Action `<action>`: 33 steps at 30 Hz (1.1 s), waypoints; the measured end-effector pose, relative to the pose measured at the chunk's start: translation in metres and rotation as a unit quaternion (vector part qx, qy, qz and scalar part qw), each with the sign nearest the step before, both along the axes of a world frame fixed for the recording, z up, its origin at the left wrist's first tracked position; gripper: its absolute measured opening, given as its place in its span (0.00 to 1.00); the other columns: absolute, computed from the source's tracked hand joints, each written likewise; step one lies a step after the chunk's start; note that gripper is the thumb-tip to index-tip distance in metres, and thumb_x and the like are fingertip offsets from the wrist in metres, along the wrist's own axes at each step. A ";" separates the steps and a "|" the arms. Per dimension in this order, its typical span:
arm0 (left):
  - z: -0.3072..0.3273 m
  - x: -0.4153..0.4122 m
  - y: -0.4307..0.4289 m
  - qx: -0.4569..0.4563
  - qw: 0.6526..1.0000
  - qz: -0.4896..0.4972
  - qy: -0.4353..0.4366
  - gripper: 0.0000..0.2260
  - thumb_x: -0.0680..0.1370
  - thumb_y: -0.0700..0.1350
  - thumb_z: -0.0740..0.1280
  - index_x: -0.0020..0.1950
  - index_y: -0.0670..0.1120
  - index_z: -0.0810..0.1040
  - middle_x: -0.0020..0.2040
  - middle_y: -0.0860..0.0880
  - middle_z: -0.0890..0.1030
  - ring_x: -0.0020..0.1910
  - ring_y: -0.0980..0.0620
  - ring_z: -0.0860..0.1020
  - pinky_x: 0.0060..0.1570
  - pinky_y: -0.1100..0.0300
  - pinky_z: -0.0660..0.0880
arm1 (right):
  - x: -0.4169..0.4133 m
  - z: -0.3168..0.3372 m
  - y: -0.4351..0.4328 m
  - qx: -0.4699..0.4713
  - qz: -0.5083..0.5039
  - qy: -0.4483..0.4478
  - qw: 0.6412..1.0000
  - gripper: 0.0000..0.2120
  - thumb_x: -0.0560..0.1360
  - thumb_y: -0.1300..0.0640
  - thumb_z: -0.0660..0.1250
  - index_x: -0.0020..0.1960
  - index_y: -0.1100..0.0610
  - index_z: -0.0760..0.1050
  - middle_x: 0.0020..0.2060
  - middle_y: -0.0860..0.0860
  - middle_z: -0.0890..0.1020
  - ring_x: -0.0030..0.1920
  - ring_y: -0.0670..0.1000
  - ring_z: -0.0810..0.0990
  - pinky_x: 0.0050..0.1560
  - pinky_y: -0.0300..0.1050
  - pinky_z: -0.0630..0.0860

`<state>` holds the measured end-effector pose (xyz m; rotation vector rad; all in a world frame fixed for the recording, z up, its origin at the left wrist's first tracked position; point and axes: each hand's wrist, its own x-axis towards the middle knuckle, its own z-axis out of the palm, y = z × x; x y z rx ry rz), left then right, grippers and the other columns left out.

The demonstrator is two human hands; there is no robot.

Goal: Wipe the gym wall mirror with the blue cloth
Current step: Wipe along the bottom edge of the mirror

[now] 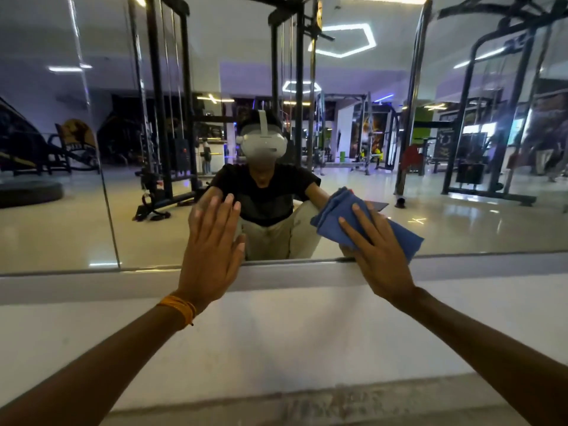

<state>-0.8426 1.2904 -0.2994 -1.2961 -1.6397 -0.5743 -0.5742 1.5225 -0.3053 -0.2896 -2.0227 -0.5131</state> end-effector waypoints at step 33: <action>-0.055 0.006 0.001 -0.015 0.999 0.039 0.013 0.31 0.85 0.53 0.57 0.83 0.37 0.54 0.83 0.35 0.54 0.82 0.34 0.52 0.79 0.33 0.51 | -0.049 -0.106 -0.025 -0.077 -0.030 0.077 0.994 0.26 0.87 0.47 0.54 0.82 0.52 0.53 0.81 0.58 0.56 0.80 0.63 0.55 0.81 0.60 0.44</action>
